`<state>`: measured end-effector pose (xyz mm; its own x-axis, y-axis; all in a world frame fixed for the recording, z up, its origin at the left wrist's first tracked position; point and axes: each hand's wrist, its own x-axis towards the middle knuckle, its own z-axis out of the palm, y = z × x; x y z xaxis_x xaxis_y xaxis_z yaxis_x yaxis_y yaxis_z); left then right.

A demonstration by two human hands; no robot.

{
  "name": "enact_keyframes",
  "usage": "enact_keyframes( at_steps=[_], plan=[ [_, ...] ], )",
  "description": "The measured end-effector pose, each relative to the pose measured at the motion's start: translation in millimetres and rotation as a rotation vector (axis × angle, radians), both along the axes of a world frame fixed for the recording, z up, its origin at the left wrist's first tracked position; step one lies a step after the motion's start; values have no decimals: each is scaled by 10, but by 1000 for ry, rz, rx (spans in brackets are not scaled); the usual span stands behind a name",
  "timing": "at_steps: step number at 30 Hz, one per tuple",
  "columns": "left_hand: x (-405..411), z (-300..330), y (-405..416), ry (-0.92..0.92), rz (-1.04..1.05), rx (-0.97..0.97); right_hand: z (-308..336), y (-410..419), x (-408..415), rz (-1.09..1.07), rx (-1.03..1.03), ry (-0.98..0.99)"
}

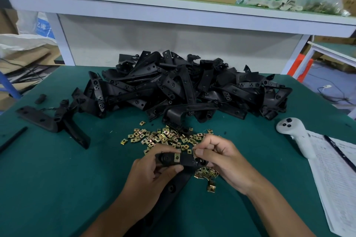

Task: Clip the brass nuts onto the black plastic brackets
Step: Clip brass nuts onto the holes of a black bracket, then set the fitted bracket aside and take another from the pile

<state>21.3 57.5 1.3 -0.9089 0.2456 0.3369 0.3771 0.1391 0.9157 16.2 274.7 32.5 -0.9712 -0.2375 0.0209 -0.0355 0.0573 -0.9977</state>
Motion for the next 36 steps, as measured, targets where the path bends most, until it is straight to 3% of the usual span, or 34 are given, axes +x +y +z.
enact_keyframes(
  at_steps=[10,25,36],
  plan=[
    [-25,-25,-26,-39,15,73,1,-35,37,67,94,163],
    [-76,-90,-47,-106,29,181,-73,-76,11,-32,152,236],
    [77,238,63,-70,26,69,281,42,232,-82,291,370]
  ],
)
